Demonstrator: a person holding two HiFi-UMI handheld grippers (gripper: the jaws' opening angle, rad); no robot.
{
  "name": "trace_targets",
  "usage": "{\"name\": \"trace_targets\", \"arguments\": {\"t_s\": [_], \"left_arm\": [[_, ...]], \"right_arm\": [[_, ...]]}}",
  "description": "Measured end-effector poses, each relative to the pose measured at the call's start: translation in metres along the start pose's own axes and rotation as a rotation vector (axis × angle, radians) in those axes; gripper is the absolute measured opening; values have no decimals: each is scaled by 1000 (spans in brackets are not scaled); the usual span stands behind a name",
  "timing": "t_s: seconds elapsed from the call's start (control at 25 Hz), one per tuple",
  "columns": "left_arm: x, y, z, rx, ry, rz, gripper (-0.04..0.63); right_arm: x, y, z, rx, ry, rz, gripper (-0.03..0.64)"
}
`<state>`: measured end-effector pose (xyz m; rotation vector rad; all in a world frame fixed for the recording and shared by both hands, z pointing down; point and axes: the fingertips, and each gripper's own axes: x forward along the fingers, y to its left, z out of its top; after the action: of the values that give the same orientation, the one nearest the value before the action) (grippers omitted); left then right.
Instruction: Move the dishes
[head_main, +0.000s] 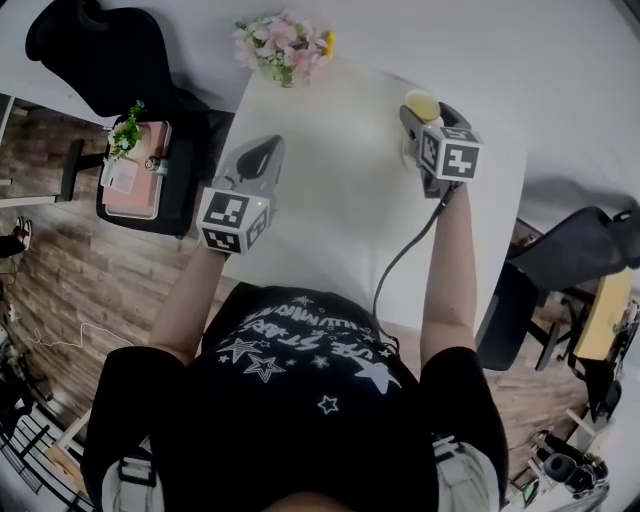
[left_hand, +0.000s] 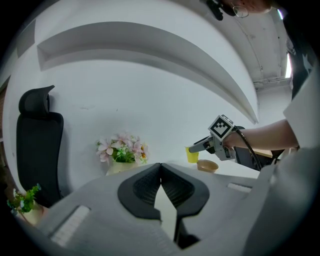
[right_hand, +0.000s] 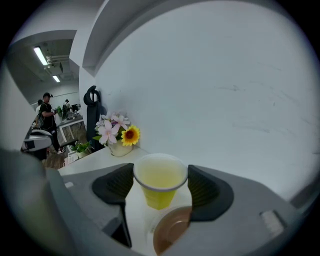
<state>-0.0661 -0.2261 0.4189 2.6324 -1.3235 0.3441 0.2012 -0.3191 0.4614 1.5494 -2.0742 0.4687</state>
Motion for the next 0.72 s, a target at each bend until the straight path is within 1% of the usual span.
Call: {"name": "trace_targets", "arguments": {"t_s": [0.28, 0.48, 0.72], "left_arm": [[15, 17, -9, -12, 32, -10, 11], [25, 21, -15, -19, 54, -21, 11], [33, 22, -23, -26, 71, -27, 11]], "right_arm": [[43, 1, -2, 15, 35, -28, 344], [60, 4, -8, -12, 78, -42, 344], [71, 6, -20, -47, 133, -24, 344]]}}
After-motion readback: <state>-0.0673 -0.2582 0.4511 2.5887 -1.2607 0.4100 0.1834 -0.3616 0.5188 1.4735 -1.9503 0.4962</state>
